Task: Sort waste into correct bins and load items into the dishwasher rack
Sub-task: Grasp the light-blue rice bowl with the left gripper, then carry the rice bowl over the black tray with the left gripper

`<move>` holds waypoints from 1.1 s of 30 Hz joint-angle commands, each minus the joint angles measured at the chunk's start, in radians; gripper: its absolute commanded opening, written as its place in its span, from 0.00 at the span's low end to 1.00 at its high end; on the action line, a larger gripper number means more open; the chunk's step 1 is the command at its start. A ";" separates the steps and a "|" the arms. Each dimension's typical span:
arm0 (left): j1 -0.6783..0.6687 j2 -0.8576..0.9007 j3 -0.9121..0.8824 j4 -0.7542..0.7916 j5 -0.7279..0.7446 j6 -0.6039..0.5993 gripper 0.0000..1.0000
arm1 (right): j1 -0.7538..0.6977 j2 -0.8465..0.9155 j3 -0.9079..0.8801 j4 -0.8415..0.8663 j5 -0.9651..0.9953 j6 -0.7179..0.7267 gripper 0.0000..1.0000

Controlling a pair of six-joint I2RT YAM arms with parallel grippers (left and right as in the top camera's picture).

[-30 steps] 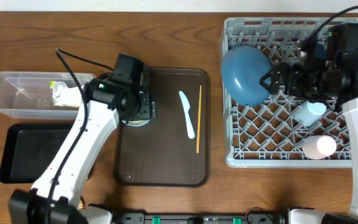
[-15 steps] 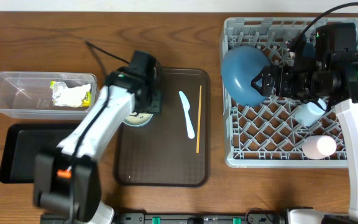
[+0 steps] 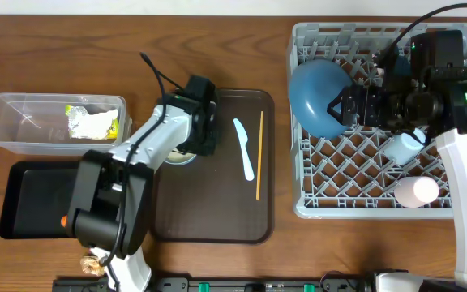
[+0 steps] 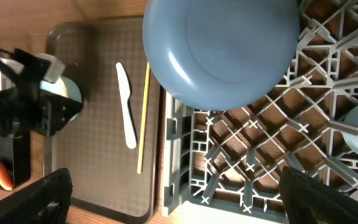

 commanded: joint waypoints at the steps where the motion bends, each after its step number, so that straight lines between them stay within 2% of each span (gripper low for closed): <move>1: -0.021 0.033 -0.012 0.006 -0.041 0.016 0.24 | 0.011 0.009 -0.007 0.001 0.003 -0.011 0.99; 6: -0.049 0.040 -0.013 0.014 -0.127 0.029 0.19 | 0.011 0.009 -0.007 0.001 0.003 -0.011 0.99; 9: -0.058 0.040 -0.013 0.013 -0.142 0.031 0.06 | 0.011 0.009 -0.007 0.001 0.003 -0.011 0.99; 17: -0.100 -0.013 -0.005 -0.037 -0.141 -0.010 0.06 | 0.011 0.009 -0.007 0.000 0.003 -0.011 0.99; 21: -0.142 -0.131 -0.001 -0.096 -0.137 -0.054 0.06 | 0.011 0.009 -0.007 0.002 0.004 -0.011 0.99; 25: -0.161 -0.295 -0.001 -0.138 -0.120 -0.148 0.06 | 0.011 0.009 -0.007 0.002 0.004 -0.011 0.99; 33: -0.061 -0.575 -0.006 -0.198 -0.071 -0.269 0.06 | 0.011 0.009 -0.007 0.002 0.004 -0.011 0.99</move>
